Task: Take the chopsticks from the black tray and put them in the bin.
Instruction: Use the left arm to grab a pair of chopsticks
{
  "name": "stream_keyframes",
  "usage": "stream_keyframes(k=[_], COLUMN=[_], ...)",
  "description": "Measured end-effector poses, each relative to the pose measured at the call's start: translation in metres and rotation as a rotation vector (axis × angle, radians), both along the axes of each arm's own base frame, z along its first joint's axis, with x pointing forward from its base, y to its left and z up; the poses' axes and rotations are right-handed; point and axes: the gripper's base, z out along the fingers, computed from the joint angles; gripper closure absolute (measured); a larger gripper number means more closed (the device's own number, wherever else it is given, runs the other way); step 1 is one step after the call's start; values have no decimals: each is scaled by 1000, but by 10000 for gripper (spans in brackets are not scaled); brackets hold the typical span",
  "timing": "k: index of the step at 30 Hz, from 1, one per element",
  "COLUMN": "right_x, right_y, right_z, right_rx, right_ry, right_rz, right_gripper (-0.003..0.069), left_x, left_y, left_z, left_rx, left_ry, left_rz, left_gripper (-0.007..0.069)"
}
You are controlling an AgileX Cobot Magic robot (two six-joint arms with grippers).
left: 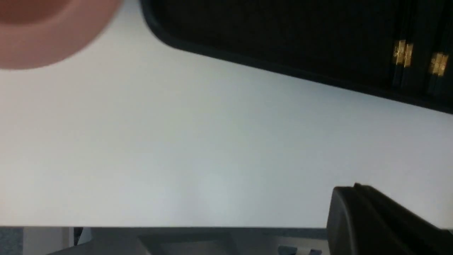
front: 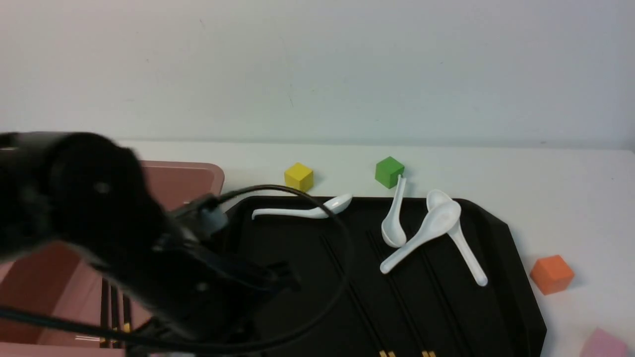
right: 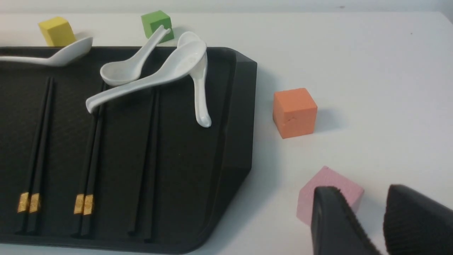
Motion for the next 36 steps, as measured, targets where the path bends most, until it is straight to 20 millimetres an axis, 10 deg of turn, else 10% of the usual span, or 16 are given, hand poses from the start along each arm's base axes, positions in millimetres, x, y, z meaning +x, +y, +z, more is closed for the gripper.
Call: stream_keyframes(k=[13, 36], right_x=[0, 0], right_y=[0, 0], right_z=[0, 0], right_rx=[0, 0], right_ry=[0, 0], right_rz=[0, 0], right_gripper=[419, 419], left_x=[73, 99], left_y=[-141, -164], left_z=[-84, -87], left_rx=[251, 303], left_ry=[118, 91], left_rz=[59, 173], left_gripper=[318, 357])
